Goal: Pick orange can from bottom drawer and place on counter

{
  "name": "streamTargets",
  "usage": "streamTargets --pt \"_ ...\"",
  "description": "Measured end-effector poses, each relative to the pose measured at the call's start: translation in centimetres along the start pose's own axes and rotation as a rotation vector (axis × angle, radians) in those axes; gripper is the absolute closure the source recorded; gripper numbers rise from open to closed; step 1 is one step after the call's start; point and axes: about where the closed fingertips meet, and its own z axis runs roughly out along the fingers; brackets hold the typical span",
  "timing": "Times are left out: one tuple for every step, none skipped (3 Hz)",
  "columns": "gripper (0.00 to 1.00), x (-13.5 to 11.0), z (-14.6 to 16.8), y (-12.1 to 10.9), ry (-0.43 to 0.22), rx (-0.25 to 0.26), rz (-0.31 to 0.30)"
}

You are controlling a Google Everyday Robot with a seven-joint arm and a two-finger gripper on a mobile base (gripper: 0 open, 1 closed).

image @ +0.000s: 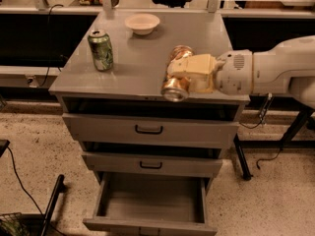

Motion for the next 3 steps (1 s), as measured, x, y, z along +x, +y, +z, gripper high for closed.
streamTargets --pt "1.0 3.36 -1.98 3.22 0.054 -0.092 0.117" --pt "1.0 3.72 -2.35 3.31 0.063 -0.102 0.158" --pt "1.0 3.72 -2.35 3.31 0.063 -0.102 0.158"
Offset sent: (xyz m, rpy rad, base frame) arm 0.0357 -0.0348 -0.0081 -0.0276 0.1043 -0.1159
